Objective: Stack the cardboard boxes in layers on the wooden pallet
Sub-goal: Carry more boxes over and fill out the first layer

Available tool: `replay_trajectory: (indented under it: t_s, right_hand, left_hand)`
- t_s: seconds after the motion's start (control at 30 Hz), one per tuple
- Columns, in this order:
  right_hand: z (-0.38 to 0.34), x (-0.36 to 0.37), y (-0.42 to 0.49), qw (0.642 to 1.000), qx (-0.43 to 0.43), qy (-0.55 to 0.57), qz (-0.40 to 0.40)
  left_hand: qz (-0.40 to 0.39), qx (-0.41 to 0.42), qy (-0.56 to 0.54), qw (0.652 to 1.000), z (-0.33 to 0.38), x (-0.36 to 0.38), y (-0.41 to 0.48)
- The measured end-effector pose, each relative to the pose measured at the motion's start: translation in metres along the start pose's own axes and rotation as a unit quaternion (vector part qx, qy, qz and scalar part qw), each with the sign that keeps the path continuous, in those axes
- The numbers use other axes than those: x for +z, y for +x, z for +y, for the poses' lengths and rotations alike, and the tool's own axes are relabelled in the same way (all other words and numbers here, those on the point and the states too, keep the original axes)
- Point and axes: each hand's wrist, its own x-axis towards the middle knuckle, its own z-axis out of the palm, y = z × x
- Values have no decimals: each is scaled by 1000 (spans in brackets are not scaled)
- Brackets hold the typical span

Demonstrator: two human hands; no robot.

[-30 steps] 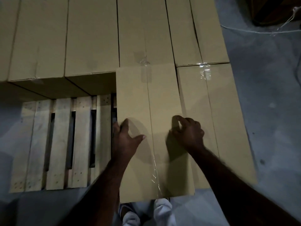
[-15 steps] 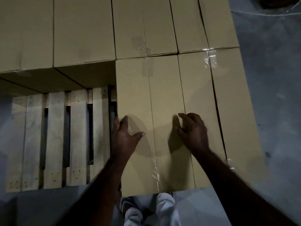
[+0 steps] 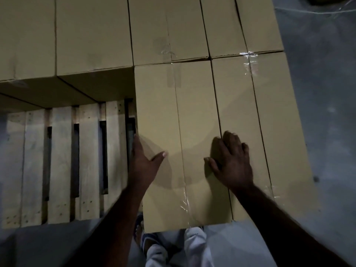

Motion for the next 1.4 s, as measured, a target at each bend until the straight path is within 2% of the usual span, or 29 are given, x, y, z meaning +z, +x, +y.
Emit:
replay_trajectory:
  t_s: [0.13, 0.37, 0.43, 0.5, 0.6, 0.67, 0.83, 0.93, 1.03, 1.17, 1.4]
  right_hand:
    - [0, 2, -10, 999, 30, 0, -11]
    - [43, -30, 30, 985, 143, 45, 82]
    - [55, -42, 54, 982, 164, 53, 74]
    - [60, -48, 76, 986, 155, 33, 59]
    - [52, -44, 98, 994, 110, 5, 4]
    - [43, -37, 105, 996, 88, -19, -25]
    - [43, -36, 115, 996, 81, -21, 7]
    - [63, -49, 129, 990, 123, -11, 63]
    - [92, -67, 142, 967, 224, -10, 117]
    - [130, -76, 157, 931, 340, 85, 101]
    - [142, -67, 157, 936, 309, 124, 114]
  left_hand:
    - [2, 25, 58, 998, 2, 3, 6]
    - [25, -13, -3, 1000, 9, 7, 15]
    - [25, -3, 17, 1000, 13, 6, 21]
    - [29, 28, 82, 996, 19, 6, 28]
    - [29, 81, 222, 971, 33, 11, 36]
    - [21, 82, 274, 958, 44, 15, 43]
    - [22, 119, 351, 928, 81, 32, 70]
    - [-5, 213, 380, 900, 119, 64, 71]
    - [-36, 311, 378, 871, 153, 98, 70]
    - [-83, 330, 406, 848, 176, 128, 84]
    - [-48, 360, 421, 831, 166, 141, 103]
